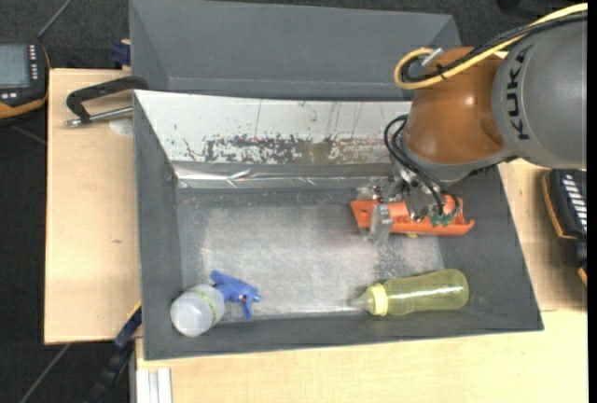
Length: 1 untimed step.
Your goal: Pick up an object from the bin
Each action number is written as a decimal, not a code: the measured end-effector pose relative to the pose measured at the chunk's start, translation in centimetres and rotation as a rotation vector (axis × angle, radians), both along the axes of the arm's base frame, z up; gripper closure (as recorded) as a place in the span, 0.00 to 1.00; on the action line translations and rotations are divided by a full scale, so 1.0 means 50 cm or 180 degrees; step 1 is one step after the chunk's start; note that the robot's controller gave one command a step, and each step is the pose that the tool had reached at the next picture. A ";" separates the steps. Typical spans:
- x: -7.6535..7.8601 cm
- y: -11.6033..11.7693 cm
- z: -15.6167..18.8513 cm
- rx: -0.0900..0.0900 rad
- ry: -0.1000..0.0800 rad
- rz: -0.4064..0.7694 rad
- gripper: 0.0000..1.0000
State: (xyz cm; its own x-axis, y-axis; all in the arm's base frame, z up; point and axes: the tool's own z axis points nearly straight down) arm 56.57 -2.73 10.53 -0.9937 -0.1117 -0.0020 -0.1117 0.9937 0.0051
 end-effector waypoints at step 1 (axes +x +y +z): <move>0.016 0.000 0.056 -0.0005 -0.0060 0.0007 1.00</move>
Offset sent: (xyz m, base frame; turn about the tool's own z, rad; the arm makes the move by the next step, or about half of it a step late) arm -0.0009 -0.0051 0.0869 0.0719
